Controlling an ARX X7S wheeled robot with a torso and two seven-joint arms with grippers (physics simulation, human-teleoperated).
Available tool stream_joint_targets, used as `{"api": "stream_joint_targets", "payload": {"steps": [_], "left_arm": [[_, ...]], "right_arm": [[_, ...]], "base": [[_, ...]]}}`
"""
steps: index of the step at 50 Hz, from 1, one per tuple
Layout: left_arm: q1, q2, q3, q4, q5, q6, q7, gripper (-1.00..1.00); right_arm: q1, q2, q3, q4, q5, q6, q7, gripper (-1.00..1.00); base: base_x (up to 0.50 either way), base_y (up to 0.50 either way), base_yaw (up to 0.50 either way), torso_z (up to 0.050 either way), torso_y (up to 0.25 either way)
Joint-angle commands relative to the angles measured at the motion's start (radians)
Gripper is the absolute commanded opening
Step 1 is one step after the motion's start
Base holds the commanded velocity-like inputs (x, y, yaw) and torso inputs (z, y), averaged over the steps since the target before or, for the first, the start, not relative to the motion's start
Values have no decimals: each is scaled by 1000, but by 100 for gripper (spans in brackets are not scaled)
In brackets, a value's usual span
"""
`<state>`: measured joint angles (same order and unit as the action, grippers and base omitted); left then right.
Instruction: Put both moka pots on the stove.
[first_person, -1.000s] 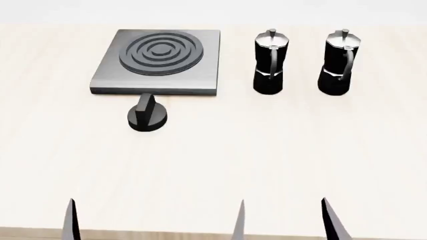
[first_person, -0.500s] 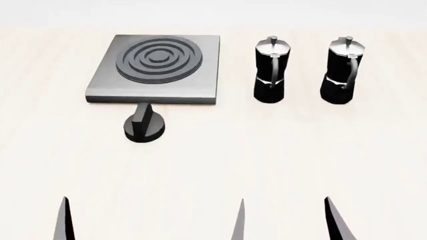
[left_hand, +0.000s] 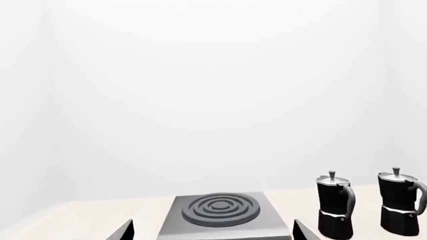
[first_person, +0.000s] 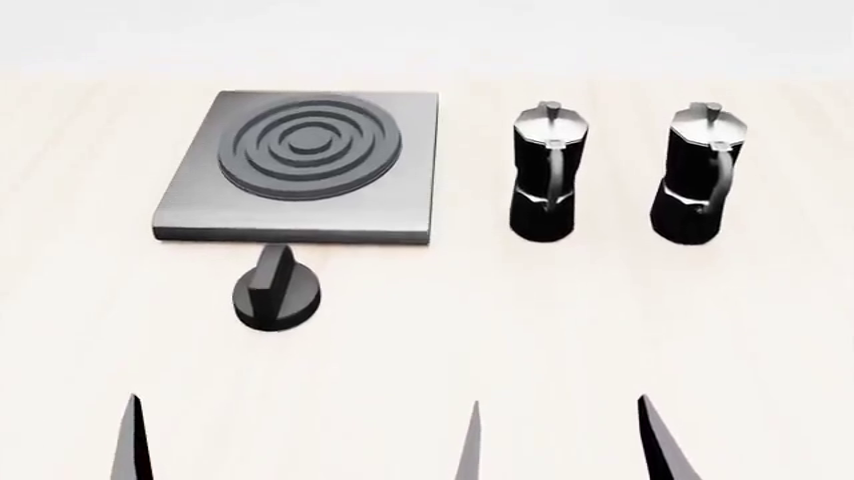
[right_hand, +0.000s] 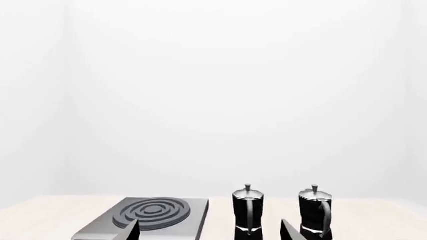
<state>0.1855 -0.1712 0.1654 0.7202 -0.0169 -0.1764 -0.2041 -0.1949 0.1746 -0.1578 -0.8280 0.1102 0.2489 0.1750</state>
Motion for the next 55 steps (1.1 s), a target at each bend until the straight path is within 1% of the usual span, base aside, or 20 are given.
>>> {"api": "stream_joint_targets", "payload": {"steps": [1,14,55], "left_arm": [[-1,-7,10,18,-2,-17,-12,100],[-7,-16,19,-7,-9,0,-20,100],[-6,-43,29,13,-30,-8,-54,100]], "right_arm": [[3,9,-8,8,1,-5,10,100],[5,18,-17,11,6,-6,21,100],[10,46,-41,21,12,-14,52,100]], "base": [[211,0,0,0,0],[209,0,0,0,0],[204,0,0,0,0]]}}
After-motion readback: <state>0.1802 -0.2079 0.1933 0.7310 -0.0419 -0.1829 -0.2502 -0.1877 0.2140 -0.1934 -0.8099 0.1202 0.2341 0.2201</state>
